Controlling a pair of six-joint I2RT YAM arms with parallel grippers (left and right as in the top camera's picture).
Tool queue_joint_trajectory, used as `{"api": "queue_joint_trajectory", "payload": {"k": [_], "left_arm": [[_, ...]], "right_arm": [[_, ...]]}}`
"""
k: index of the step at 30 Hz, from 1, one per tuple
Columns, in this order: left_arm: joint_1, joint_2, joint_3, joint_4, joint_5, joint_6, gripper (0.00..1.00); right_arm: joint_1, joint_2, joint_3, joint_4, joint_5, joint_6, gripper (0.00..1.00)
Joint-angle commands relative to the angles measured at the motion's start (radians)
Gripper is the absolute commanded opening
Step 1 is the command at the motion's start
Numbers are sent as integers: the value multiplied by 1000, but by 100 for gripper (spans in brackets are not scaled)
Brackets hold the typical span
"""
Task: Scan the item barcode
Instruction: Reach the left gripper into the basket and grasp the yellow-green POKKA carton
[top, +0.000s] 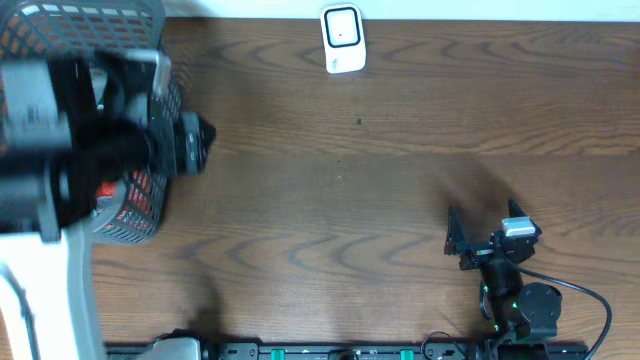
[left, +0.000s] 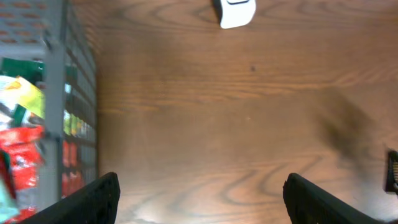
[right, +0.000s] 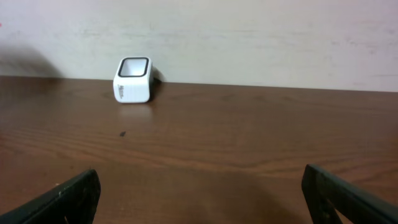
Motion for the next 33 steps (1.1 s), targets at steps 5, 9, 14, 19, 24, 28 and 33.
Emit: {"api": "queue_joint_trajectory", "payload": {"k": [5, 9, 14, 19, 24, 28, 33], "left_arm": [[16, 174, 183, 70, -54, 72, 85], [49, 178, 183, 158, -72, -19, 84], [165, 178, 183, 242, -221, -353, 84], [286, 199, 183, 270, -255, -451, 84], [333, 271, 180, 223, -267, -456, 84], [334, 337, 180, 184, -267, -455, 84], [334, 410, 180, 164, -267, -456, 84]], "right_arm": [[-11, -5, -1, -3, 2, 14, 99], [-11, -5, -1, -3, 2, 14, 99], [-11, -5, -1, -3, 2, 14, 99], [-11, -5, -1, -3, 2, 14, 99], [-11, -5, -1, -3, 2, 14, 99], [-11, -5, -1, -3, 2, 14, 99], [-11, -5, -1, -3, 2, 14, 99]]}}
